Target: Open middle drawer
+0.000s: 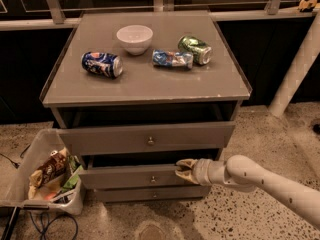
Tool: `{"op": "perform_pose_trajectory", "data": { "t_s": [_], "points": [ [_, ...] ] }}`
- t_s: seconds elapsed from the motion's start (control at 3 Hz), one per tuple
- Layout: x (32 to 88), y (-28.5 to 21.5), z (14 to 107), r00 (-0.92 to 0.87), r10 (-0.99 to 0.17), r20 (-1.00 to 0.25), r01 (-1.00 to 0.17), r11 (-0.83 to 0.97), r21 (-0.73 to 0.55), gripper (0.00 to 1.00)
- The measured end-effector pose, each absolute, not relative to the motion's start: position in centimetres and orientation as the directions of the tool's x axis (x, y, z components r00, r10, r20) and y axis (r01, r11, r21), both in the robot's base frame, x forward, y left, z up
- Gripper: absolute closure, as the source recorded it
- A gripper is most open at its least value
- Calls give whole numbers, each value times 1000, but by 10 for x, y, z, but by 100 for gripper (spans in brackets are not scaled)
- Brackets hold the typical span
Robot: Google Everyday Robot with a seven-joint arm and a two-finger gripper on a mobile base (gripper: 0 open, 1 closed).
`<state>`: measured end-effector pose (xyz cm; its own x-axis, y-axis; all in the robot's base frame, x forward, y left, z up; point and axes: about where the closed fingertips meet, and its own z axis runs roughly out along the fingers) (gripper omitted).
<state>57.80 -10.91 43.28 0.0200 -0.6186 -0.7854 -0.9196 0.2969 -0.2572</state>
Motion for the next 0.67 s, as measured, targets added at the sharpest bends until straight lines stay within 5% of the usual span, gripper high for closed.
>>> {"op": "perform_pose_trajectory", "data": {
  "t_s": [0.33,0.67],
  "points": [
    [578,-109,433,20,-619,-785,-920,297,-257,100],
    [578,-109,433,20,-619,-785,-920,297,-257,82]
  ]
}}
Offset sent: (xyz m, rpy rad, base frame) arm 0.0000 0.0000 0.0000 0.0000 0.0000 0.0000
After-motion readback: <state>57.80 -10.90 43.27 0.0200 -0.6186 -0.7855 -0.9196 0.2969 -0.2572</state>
